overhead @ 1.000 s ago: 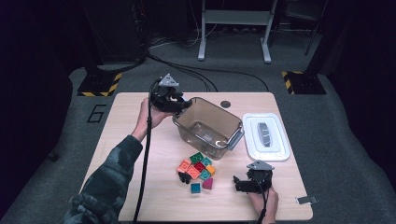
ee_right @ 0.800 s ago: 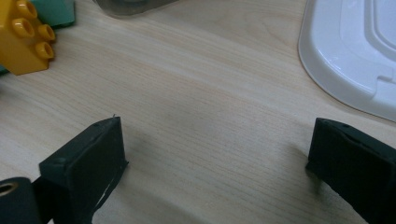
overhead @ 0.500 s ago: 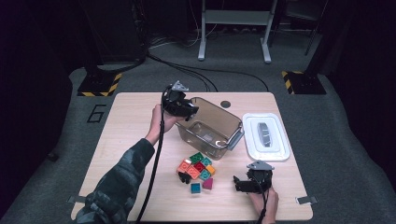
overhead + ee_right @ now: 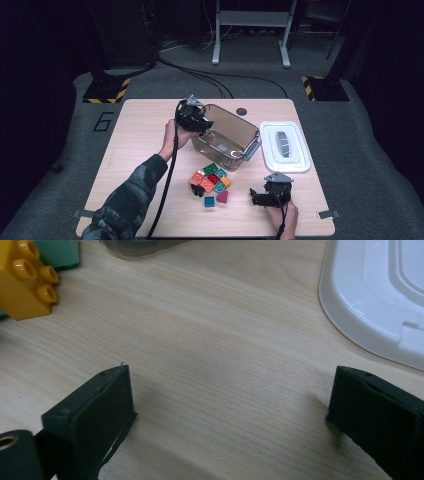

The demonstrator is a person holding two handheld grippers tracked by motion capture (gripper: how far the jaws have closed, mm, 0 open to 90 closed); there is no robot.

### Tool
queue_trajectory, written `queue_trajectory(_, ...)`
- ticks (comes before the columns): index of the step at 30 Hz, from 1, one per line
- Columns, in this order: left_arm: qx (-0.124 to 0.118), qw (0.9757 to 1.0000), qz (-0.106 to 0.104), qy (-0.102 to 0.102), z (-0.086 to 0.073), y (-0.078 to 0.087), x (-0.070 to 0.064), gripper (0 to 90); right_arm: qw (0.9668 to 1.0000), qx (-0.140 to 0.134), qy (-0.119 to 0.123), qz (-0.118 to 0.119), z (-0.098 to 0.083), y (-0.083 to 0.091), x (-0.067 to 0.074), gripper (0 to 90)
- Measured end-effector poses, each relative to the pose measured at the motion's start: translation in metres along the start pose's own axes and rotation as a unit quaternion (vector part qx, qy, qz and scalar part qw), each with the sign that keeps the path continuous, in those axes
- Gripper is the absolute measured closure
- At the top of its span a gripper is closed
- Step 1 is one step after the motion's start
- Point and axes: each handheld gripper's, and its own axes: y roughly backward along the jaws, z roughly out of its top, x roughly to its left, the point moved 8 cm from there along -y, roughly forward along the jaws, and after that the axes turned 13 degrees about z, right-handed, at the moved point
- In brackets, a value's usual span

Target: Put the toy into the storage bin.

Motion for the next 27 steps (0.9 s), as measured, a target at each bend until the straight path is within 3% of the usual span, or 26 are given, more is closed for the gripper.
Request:
queue_trajectory(8,0.004,1.0000,-0.005,0.004,-0.010,0.005,0.003,48.8,1.0000,-0.001,-0.002,-0.001,0.000,0.000,0.000,3.2)
queue_trajectory(13,0.019,0.9998,-0.006,0.004,-0.017,0.005,0.002,48.6,1.0000,0.000,0.000,-0.001,0.000,0.000,0.000,3.2)
queue_trajectory(15,0.031,0.9995,-0.001,-0.005,-0.020,0.005,0.002,48.6,1.0000,0.000,0.001,-0.001,0.000,0.000,0.000,3.2)
queue_trajectory(27,0.045,0.9987,0.019,-0.017,-0.025,0.005,0.003,48.0,1.0000,0.000,0.000,0.000,0.000,0.000,0.000,3.1)
